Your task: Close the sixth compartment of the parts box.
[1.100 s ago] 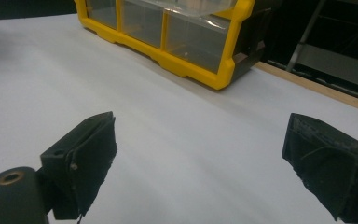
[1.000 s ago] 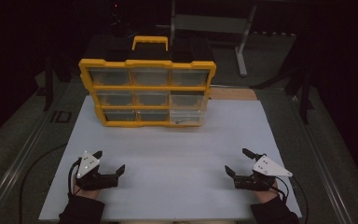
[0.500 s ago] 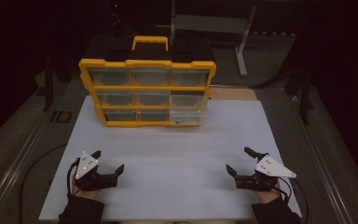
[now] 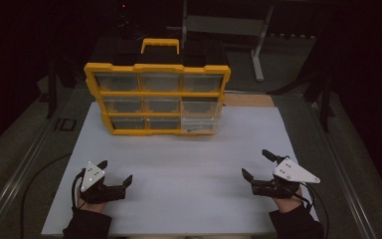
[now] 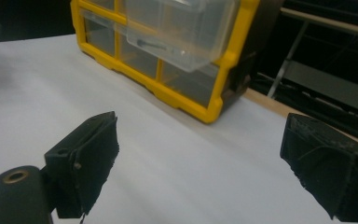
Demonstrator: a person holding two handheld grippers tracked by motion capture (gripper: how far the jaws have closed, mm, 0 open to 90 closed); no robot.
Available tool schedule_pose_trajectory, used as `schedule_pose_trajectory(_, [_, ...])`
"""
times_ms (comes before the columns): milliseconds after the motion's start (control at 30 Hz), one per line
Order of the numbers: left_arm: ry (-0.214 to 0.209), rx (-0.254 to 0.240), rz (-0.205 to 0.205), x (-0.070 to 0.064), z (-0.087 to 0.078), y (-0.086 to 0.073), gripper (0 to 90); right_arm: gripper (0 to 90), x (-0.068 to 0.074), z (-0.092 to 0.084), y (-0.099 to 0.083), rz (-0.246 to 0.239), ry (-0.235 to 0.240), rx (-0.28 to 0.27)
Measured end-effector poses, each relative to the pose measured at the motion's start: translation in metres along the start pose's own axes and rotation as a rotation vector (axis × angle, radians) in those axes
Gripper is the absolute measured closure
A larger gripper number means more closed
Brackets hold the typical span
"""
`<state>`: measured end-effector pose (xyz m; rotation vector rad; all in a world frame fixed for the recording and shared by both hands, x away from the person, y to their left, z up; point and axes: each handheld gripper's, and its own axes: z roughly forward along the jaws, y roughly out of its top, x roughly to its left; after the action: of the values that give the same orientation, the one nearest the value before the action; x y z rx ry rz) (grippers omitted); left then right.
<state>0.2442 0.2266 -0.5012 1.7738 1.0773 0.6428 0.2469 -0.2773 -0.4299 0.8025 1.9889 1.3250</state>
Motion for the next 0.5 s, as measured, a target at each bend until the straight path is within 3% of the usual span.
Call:
schedule_pose_trajectory(233, [0.001,0.002,-0.005,0.0,0.0,0.0,0.0,10.4,0.005,0.006,0.022,-0.011,0.047,-0.033])
schedule_pose_trajectory(500, [-0.004,-0.002,-0.004,0.0,-0.001,0.0,0.0,10.3,0.014,0.014,0.045,-0.022,0.057,-0.073])
